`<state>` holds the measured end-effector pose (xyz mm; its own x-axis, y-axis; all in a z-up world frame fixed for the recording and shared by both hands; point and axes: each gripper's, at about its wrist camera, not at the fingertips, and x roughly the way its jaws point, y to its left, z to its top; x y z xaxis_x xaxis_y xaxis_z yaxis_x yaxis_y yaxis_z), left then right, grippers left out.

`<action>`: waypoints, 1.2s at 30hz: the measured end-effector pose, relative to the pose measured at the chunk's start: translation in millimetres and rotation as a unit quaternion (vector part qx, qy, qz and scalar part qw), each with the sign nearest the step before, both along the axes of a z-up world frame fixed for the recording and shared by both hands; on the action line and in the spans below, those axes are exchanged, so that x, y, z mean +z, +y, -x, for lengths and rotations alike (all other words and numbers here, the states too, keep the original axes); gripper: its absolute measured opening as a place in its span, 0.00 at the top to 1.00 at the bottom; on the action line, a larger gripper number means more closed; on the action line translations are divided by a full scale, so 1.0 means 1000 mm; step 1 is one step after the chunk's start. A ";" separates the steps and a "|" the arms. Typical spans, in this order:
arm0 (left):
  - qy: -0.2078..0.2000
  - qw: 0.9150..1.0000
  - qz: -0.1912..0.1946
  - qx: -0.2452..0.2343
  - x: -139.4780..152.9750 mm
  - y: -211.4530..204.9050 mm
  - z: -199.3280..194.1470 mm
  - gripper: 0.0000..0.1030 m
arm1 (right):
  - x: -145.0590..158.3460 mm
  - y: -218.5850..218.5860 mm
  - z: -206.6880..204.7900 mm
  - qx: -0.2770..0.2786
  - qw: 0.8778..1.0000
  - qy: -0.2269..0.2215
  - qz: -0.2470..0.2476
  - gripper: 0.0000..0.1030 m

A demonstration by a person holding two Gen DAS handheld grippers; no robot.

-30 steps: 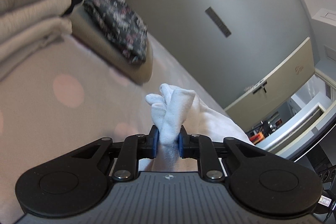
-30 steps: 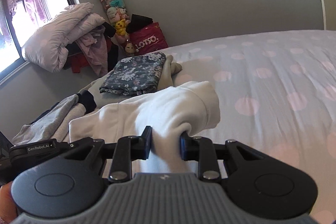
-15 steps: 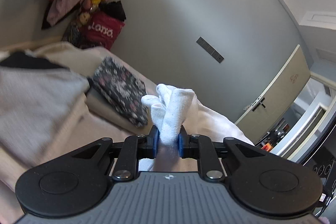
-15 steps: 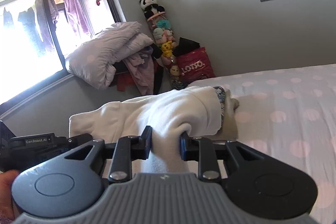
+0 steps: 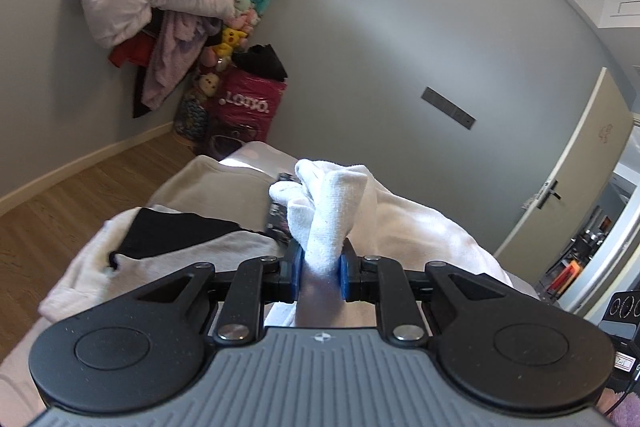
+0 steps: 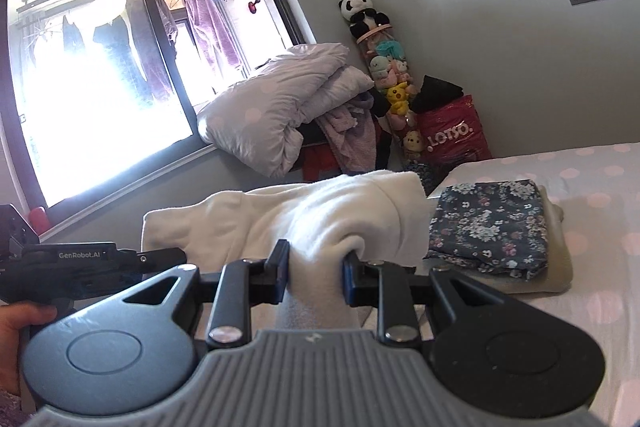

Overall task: Fold clothes
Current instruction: 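Lift the folded shirt with both grippers and carry it toward the clothes stack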

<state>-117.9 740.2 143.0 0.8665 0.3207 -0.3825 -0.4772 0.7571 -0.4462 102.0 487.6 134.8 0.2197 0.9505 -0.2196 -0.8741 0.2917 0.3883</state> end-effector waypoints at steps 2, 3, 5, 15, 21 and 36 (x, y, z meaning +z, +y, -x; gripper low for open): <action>0.006 1.000 0.001 0.007 0.000 0.010 0.009 0.85 | -0.001 0.013 0.006 0.008 1.000 0.002 0.001 0.72; 0.009 1.000 0.001 0.010 0.000 0.015 0.013 0.85 | -0.002 0.020 0.009 0.012 1.000 0.004 0.002 0.72; 0.017 1.000 0.002 0.016 -0.002 0.025 0.018 0.85 | -0.004 0.032 0.014 0.020 1.000 0.007 0.004 0.72; 0.073 0.996 -0.034 0.028 0.010 0.076 0.015 0.85 | -0.021 0.094 0.026 0.037 0.998 0.047 0.008 0.72; 0.116 0.992 -0.049 0.025 0.003 0.111 -0.011 0.86 | -0.038 0.127 0.021 0.030 0.997 0.061 0.020 0.72; 0.220 0.975 -0.012 0.023 -0.085 0.178 -0.072 0.86 | -0.108 0.191 -0.040 0.050 0.988 0.113 0.095 0.71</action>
